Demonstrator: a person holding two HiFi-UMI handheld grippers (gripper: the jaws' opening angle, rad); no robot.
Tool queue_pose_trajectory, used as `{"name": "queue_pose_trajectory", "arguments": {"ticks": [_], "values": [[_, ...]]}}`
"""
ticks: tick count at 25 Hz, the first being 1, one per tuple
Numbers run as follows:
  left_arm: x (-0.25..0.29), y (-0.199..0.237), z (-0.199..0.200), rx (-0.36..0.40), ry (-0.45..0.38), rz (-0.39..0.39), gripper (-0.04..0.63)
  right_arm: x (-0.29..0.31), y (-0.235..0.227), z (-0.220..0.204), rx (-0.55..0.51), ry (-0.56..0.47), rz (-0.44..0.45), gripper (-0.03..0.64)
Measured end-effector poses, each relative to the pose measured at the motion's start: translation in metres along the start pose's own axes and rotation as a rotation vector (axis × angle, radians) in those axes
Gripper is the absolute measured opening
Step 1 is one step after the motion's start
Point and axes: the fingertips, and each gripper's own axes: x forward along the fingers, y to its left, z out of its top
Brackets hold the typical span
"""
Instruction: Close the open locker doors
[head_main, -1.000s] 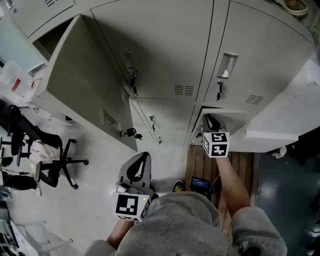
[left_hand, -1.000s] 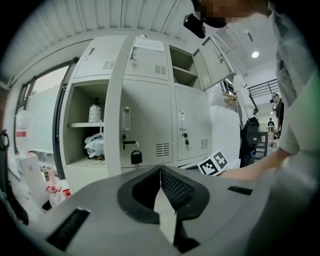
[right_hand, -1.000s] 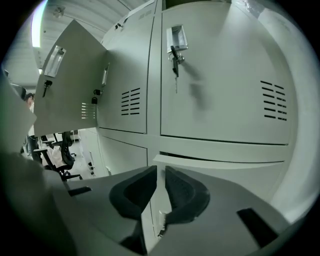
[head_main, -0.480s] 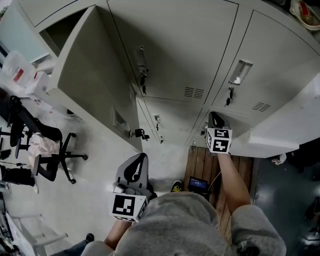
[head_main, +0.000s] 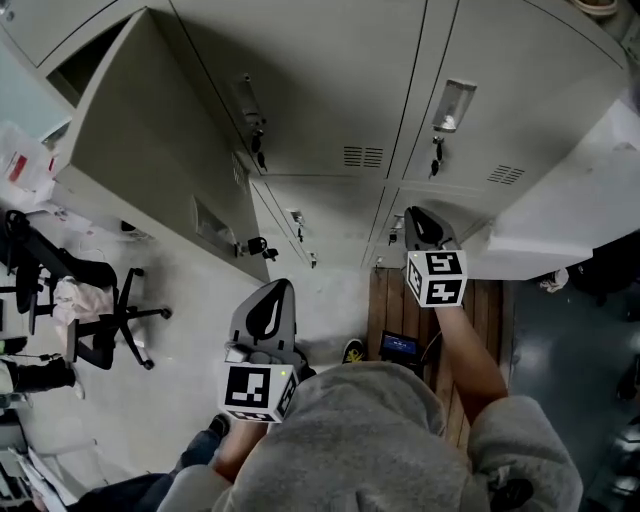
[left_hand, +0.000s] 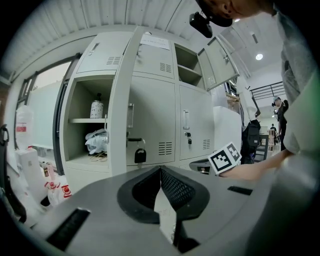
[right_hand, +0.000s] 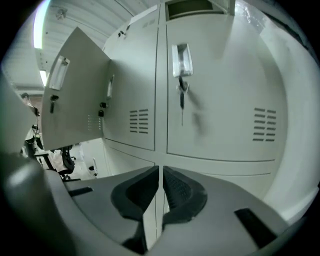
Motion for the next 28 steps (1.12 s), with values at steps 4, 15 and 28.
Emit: {"name": "queue_pose_trajectory", "arguments": {"ticks": [4,15,28], "values": [[0.007,-0.008,0.004,0.003,-0.008,-0.026,0.009,-0.061,0.009,0.039,0.057,-0.073,0.051,0.046],[0.021,-0.037,0.016,0.029,0.000,-0.065,0.009,-0.165,0.021,0.102,0.087,-0.198,0.085,0.046],[0.002,-0.021,0.030,0.039,-0.043,0.004,0.009,-0.160,0.047,0.118,0.060,-0.216,0.161,0.046]]}}
